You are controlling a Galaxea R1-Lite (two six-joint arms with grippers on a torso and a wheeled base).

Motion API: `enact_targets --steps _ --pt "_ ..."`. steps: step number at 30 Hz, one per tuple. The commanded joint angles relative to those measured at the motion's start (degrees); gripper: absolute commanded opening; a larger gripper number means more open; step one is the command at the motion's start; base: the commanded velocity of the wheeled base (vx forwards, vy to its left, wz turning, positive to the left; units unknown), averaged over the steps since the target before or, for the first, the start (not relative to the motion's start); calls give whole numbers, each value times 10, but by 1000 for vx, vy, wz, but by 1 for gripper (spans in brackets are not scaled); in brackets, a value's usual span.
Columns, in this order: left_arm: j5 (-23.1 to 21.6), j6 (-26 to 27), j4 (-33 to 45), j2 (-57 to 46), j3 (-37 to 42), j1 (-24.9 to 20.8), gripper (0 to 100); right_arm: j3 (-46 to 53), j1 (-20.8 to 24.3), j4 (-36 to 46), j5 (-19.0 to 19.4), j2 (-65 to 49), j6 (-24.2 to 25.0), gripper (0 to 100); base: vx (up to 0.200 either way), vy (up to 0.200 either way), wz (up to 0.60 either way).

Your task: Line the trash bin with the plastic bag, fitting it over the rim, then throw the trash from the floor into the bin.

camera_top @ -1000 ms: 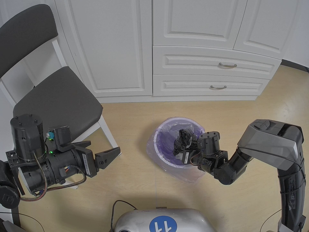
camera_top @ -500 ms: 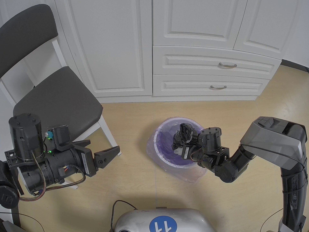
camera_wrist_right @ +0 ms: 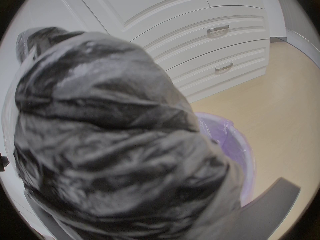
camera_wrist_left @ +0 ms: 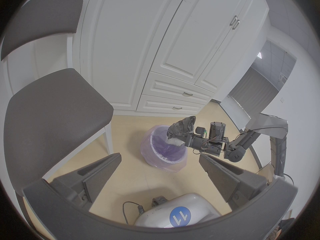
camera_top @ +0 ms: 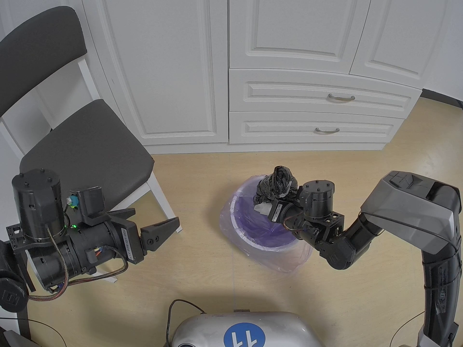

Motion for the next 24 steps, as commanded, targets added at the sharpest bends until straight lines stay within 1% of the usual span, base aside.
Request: enact_targets --steps 1,5,19,24 --pt "0 0 -2 2 1 0 100 -17 -1 -31 0 52 4 0 0 0 0" --pt "0 0 -3 3 2 -1 100 -23 -3 -53 0 78 5 0 0 0 0" --pt "0 0 -2 6 1 -1 100 -43 -8 -43 2 121 5 0 0 0 0" --pt "1 0 -2 7 1 -1 100 -43 -8 -43 11 127 5 0 0 0 0"
